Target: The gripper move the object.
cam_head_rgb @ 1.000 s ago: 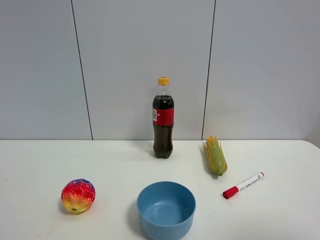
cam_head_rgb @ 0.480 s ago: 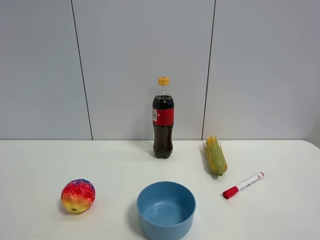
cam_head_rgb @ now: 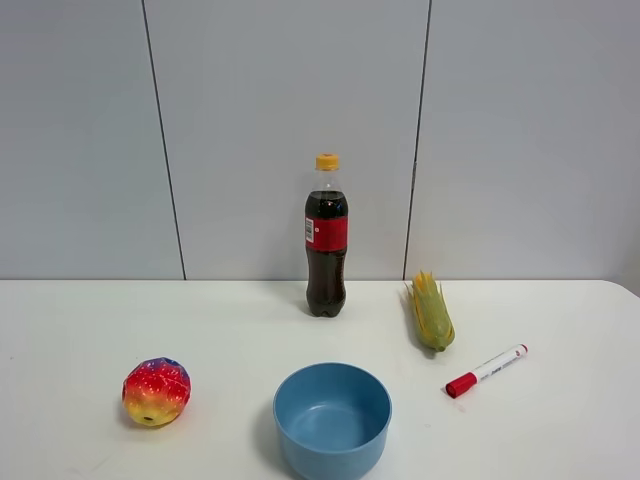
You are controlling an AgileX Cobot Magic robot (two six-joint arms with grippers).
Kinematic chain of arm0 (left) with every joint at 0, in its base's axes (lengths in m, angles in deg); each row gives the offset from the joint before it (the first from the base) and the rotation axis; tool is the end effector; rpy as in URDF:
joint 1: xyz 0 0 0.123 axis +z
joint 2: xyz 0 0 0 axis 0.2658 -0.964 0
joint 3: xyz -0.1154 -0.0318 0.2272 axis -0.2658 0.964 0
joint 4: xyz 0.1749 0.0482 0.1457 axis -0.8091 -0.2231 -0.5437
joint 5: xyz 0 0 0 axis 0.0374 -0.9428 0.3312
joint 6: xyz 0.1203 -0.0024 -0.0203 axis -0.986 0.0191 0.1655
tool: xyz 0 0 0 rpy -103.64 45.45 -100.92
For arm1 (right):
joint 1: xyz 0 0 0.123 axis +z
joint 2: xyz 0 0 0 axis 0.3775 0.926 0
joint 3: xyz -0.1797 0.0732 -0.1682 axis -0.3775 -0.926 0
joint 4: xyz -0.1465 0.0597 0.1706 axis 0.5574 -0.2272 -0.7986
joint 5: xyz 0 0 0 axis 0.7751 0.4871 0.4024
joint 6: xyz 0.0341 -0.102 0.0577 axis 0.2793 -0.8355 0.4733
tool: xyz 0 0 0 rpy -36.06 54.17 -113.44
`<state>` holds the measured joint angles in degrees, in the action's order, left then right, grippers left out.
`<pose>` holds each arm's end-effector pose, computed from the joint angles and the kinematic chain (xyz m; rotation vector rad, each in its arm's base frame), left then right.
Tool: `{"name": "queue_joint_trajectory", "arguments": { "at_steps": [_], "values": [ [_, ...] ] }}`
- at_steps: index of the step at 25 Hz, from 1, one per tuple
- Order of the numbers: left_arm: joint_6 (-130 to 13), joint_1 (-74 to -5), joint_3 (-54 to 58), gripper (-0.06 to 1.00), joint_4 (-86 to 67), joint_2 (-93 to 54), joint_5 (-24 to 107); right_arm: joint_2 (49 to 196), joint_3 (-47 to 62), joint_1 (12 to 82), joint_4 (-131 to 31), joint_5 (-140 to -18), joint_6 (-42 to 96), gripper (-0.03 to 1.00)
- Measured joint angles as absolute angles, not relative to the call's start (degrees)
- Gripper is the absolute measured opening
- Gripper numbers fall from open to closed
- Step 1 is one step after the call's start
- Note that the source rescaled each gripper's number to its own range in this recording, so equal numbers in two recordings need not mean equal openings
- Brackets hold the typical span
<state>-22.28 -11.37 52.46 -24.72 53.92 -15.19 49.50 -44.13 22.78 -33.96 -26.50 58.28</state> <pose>0.0328 0.0050 0.2566 -0.1050 2.0234 0.0551 0.0334 -0.0147 0.2514 0.1413 2.0520 -0.0738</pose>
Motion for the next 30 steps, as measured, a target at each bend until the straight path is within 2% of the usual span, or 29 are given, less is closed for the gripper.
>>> {"name": "queue_joint_trajectory", "arguments": {
  "at_steps": [4,30],
  "values": [
    [-22.28,-11.37,52.46,1.00,-24.72,53.92,-15.19,49.50,-44.13,20.81,-33.94,-26.50,58.28,0.64],
    [-22.28,-11.37,52.46,1.00,-24.72,53.92,-15.19,49.50,-44.13,20.81,-33.53,-26.50,58.24,0.64]
  ]
}}
